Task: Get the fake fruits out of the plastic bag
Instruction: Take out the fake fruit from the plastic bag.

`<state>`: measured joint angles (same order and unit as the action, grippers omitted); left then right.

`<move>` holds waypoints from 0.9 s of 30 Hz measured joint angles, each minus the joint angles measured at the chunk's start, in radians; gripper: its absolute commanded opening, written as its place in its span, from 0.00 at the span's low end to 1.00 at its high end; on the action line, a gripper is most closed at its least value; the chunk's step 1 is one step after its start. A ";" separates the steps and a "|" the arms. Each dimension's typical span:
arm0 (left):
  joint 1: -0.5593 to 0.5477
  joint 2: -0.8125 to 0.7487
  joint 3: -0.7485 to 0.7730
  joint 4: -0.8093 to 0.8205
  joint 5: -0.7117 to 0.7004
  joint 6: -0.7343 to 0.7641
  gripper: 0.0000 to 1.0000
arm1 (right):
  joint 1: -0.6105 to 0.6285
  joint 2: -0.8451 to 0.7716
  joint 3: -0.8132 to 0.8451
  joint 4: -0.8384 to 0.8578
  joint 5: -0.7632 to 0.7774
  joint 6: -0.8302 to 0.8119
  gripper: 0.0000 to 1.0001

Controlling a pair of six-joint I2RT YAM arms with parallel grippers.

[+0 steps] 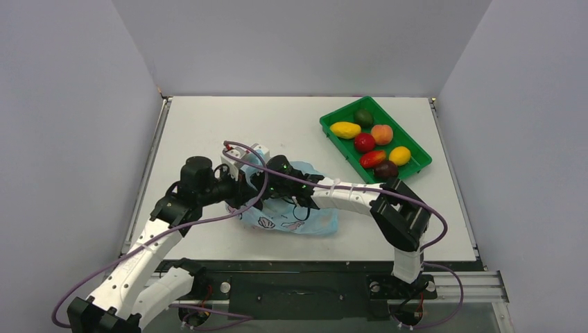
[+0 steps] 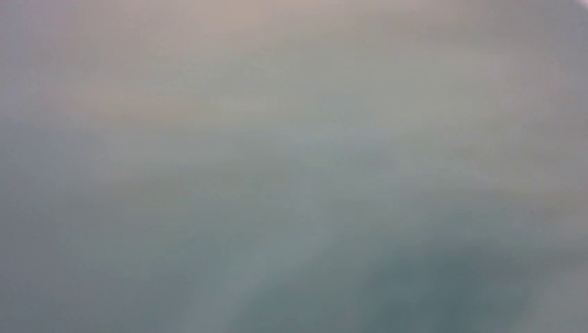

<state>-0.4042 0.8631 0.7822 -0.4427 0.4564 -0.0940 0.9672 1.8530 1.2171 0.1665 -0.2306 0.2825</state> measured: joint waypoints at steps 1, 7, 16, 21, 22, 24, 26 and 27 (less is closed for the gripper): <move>0.000 -0.002 0.000 0.001 -0.001 -0.011 0.00 | 0.002 0.008 0.011 -0.007 0.010 -0.003 0.00; 0.006 -0.031 0.000 -0.024 -0.010 -0.063 0.00 | 0.003 0.040 0.043 -0.002 0.008 -0.004 0.00; 0.006 -0.055 -0.042 -0.070 -0.014 0.015 0.05 | 0.003 -0.010 -0.007 -0.045 0.020 0.016 0.05; 0.007 -0.043 -0.036 -0.071 -0.022 0.045 0.05 | 0.028 -0.026 0.006 -0.132 0.166 -0.027 0.01; 0.007 -0.031 -0.026 -0.074 -0.024 0.052 0.05 | 0.032 -0.030 0.006 -0.148 0.188 -0.029 0.00; 0.007 0.002 -0.005 -0.077 -0.034 0.068 0.05 | 0.036 -0.036 0.016 -0.189 0.226 -0.022 0.00; 0.007 0.025 0.007 -0.075 -0.050 0.083 0.05 | 0.031 -0.038 0.041 -0.236 0.247 -0.010 0.00; 0.007 0.033 0.009 -0.071 -0.061 0.090 0.05 | 0.027 -0.038 0.055 -0.259 0.253 -0.006 0.00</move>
<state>-0.3973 0.8959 0.7914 -0.5140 0.3950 -0.0040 0.9947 1.8153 1.2724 -0.0929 0.0223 0.2760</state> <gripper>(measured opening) 0.053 0.056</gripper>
